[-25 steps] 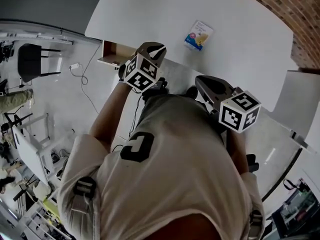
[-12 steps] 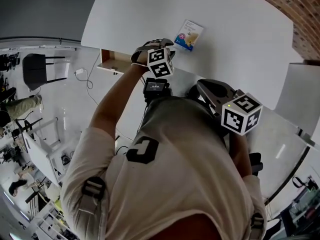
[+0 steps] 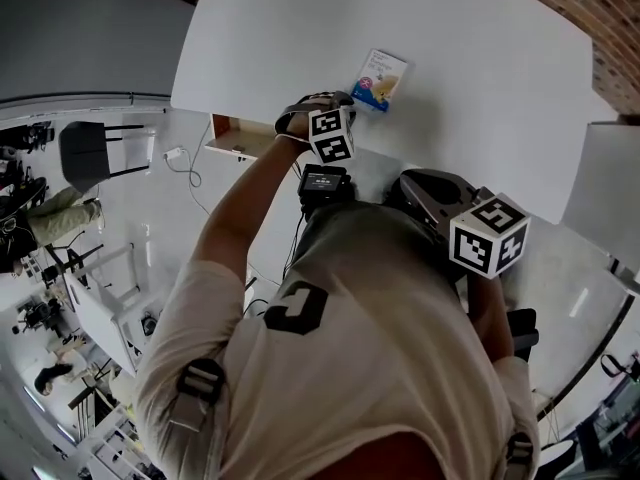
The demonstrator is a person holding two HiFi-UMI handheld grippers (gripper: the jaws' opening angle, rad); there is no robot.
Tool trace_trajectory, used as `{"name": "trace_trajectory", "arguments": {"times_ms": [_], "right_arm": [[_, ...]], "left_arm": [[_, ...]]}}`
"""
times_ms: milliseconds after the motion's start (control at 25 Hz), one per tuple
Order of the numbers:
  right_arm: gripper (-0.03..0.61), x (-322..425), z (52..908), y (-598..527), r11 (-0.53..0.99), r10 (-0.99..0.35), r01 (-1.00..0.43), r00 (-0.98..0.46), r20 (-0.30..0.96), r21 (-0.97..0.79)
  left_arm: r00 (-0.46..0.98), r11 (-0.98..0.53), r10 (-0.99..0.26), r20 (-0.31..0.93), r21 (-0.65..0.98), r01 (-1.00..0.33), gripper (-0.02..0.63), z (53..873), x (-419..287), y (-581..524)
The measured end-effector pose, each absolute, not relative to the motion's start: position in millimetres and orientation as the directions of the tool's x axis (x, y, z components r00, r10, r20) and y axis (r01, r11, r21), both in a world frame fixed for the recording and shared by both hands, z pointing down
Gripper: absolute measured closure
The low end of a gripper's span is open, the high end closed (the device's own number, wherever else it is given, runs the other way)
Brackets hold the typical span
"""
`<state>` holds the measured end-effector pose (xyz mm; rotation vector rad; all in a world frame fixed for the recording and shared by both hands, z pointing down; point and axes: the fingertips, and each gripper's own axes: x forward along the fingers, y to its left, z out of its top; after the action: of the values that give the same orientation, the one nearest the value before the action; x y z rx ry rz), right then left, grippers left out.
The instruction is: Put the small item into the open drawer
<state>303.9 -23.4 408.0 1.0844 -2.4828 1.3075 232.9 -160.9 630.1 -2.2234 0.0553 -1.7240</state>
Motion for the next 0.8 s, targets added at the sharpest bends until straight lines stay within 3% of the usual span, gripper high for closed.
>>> {"name": "trace_trajectory", "arguments": {"times_ms": [520, 800], "right_arm": [[0.575, 284, 402, -24, 0.397, -0.524, -0.655, -0.737, 0.427, -0.642], [0.575, 260, 398, -21, 0.409, -0.514, -0.659, -0.738, 0.437, -0.631]], "left_arm": [[0.353, -0.984, -0.13, 0.927, -0.163, 0.066, 0.606, 619, 236, -151], [0.476, -0.991, -0.134, 0.869, -0.114, -0.072, 0.609, 582, 226, -148]]}}
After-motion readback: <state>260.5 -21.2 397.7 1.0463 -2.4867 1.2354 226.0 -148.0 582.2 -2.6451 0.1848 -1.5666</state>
